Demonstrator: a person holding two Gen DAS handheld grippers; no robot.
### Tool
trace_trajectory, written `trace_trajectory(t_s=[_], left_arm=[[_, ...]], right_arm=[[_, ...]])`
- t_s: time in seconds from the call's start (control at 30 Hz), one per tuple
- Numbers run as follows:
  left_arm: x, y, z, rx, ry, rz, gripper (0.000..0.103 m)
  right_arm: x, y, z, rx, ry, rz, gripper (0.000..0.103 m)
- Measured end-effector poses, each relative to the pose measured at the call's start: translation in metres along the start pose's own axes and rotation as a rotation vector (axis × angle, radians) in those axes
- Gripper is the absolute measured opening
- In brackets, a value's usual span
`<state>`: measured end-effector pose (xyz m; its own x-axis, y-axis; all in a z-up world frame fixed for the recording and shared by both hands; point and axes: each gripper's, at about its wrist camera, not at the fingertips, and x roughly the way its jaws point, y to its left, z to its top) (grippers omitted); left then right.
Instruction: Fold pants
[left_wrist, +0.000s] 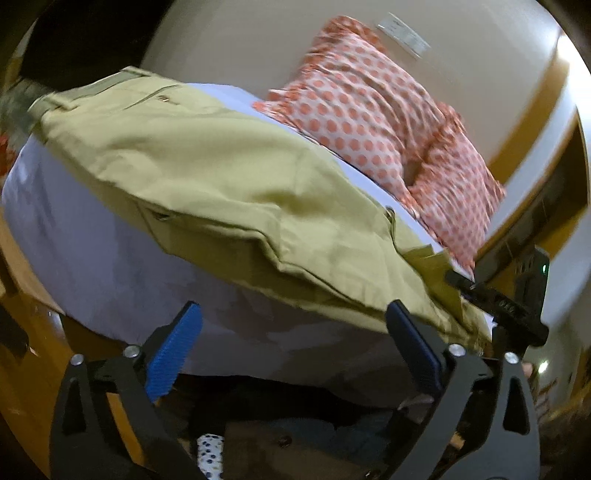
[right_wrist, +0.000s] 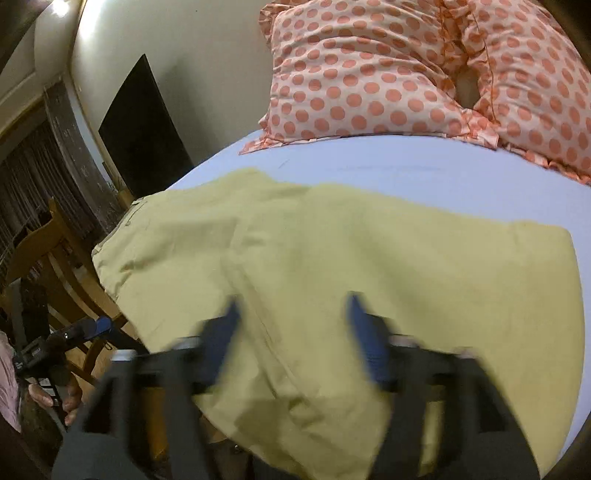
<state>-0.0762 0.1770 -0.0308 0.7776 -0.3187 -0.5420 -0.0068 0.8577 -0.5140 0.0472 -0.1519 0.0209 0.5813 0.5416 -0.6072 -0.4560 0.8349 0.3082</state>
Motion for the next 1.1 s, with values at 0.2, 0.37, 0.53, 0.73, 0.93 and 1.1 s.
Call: trace_trajectory(t_s=[0.2, 0.37, 0.53, 0.73, 0.93, 1.1], left_arm=[[0.028, 0.01, 0.006, -0.054, 0.037, -0.021, 0.101], [0.037, 0.023, 0.02, -0.127, 0.008, -0.024, 0.101], [0.015, 0.037, 0.046, -0.216, -0.112, -0.053, 0.1], [-0.004, 0.083, 0.082, -0.403, -0.251, -0.032, 0.098], [0.001, 0.119, 0.102, -0.558, -0.245, -0.008, 0.053], [-0.003, 0.133, 0.113, -0.592, -0.202, 0.149, 0.019]], right_arm=[[-0.043, -0.029, 0.001, 0.101, -0.118, -0.016, 0.092], [-0.041, -0.04, -0.003, 0.147, -0.111, -0.032, 0.092], [-0.032, -0.04, -0.005, 0.163, -0.095, -0.028, 0.094], [-0.028, -0.044, -0.007, 0.19, -0.089, -0.019, 0.095], [-0.031, -0.053, -0.009, 0.215, -0.097, -0.028, 0.096], [-0.037, -0.063, -0.01, 0.241, -0.118, -0.021, 0.096]])
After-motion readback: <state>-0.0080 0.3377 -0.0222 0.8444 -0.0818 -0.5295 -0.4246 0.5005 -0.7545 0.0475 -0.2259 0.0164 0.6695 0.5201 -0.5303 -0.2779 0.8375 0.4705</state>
